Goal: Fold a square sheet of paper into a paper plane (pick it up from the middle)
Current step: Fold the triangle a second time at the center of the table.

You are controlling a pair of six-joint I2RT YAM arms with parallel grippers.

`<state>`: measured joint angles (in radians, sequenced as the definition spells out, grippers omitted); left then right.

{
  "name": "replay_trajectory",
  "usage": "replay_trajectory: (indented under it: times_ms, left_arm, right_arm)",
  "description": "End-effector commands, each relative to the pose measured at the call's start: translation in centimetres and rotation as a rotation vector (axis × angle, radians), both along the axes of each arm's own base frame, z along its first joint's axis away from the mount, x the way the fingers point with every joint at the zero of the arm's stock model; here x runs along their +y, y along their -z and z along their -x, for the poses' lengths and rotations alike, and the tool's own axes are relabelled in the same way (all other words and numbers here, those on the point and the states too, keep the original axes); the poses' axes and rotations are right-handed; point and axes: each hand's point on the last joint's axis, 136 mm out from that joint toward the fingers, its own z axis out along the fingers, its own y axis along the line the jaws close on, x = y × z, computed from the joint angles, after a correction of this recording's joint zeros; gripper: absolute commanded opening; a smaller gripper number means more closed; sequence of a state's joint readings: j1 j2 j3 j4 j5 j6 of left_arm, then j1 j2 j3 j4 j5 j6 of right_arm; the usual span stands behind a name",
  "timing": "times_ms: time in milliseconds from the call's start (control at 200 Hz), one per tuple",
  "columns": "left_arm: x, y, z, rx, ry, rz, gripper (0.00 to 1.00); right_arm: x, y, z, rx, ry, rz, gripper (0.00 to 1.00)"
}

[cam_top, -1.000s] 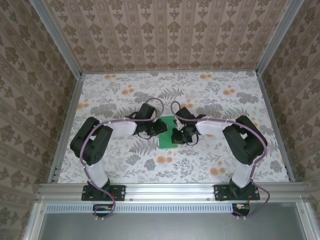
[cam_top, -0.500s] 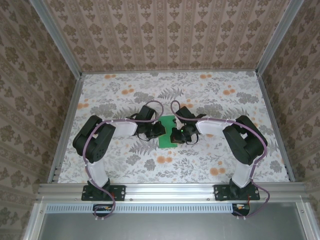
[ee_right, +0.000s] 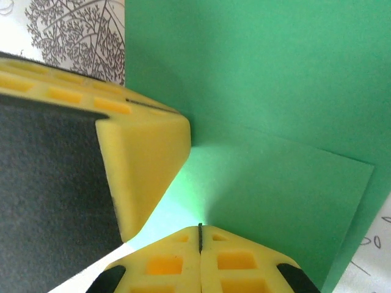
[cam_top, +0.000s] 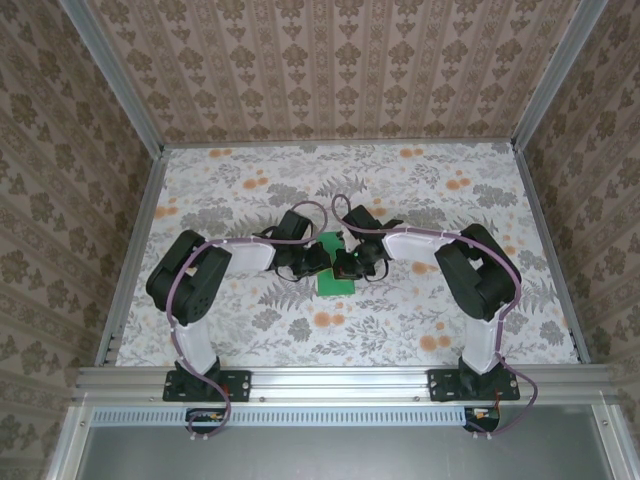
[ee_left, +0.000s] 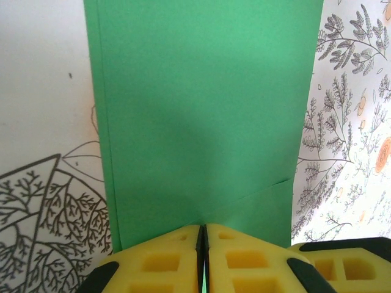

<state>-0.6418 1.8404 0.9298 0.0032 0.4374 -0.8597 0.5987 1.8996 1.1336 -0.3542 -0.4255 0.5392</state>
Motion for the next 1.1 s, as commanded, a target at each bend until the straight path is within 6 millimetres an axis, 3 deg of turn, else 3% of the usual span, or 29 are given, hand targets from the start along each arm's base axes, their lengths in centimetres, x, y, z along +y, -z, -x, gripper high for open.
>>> replay_trajectory:
  times_ms: [0, 360, 820, 945, 1095]
  left_arm:
    - [1.6, 3.0, 1.2, 0.075, -0.018, -0.111, 0.13]
    - [3.6, 4.9, 2.1, 0.133, -0.058, -0.199, 0.12]
    - [4.0, 5.7, 2.3, 0.153, -0.064, -0.216, 0.12]
    - [3.8, 5.5, 2.2, 0.149, -0.059, -0.206, 0.12]
    - [3.3, 5.0, 1.9, 0.133, -0.048, -0.189, 0.12]
  right_arm:
    - [-0.4, 0.8, 1.1, 0.04, -0.051, 0.032, 0.06]
    - [-3.8, 2.7, 3.6, 0.097, -0.049, 0.073, 0.06]
    - [-6.9, 3.6, 6.6, 0.156, 0.011, 0.016, 0.06]
    - [-7.5, 2.9, 6.2, 0.145, 0.043, -0.007, 0.06]
    - [-6.2, -0.3, 4.1, 0.06, 0.069, -0.1, 0.07]
